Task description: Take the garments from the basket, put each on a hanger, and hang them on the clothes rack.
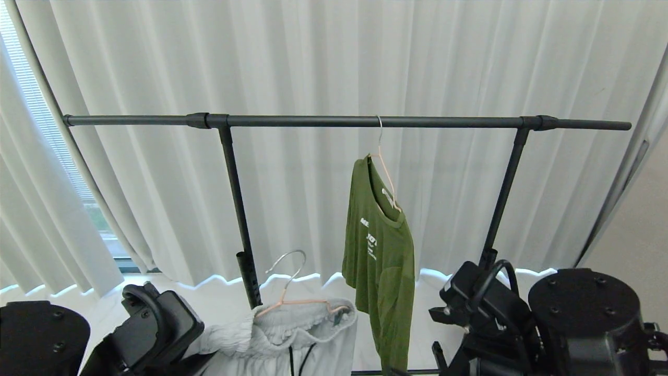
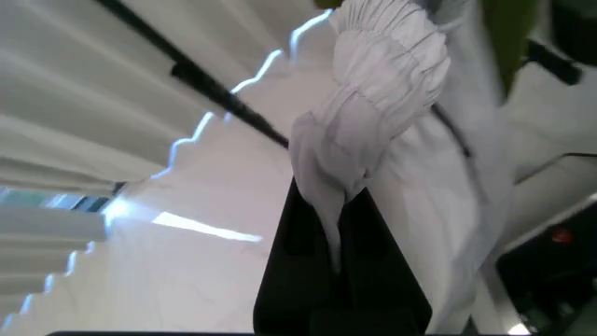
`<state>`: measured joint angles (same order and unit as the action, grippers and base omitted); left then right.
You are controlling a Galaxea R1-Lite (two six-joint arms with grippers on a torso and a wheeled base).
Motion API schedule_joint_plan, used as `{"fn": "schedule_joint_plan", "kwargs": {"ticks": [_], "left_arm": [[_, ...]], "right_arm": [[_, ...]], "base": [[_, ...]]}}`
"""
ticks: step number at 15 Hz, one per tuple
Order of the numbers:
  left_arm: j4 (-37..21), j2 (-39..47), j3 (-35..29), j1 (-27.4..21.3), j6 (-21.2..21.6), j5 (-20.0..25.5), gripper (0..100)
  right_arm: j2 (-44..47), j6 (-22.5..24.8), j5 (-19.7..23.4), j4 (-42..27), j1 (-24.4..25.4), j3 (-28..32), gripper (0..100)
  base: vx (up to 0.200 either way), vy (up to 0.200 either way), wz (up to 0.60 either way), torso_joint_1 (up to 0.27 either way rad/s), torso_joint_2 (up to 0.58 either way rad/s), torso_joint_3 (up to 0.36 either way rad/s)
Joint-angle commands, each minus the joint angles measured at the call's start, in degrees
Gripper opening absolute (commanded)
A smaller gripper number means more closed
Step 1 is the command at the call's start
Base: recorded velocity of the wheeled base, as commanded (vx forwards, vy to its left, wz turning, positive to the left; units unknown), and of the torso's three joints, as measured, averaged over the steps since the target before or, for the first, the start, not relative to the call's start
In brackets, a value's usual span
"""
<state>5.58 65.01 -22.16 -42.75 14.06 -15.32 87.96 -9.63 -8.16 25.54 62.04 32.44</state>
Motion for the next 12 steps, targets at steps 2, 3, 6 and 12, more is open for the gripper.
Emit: {"fn": "schedule_joint_plan", "kwargs": {"ticks": [2, 3, 6, 12], "left_arm": [[0.31, -6.57, 1.42, -0.84, 0.36, 9.87, 0], [0.31, -8.85, 2.39, -0.84, 0.53, 12.95, 0], [0.31, -12.98, 3.53, -1.11, 1.94, 16.73, 0], [0.92, -14.83, 2.83, -3.65, 4.14, 18.14, 0]], "right_arm": [[-1.38, 6.82, 5.87, -0.14, -0.25, 0.34, 100], [-1.38, 10.25, 9.03, -0.14, -1.74, 0.78, 100], [-0.68, 17.01, 17.56, -1.28, -5.08, 3.95, 100], [7.14, 26.33, 27.67, -8.14, -4.47, 13.26, 100]], "base": [[0.000, 0.000, 0.00, 0.000, 0.00, 0.000], [0.000, 0.000, 0.00, 0.000, 0.00, 0.000], [0.000, 0.000, 0.00, 0.000, 0.00, 0.000], [0.000, 0.000, 0.00, 0.000, 0.00, 0.000]]}}
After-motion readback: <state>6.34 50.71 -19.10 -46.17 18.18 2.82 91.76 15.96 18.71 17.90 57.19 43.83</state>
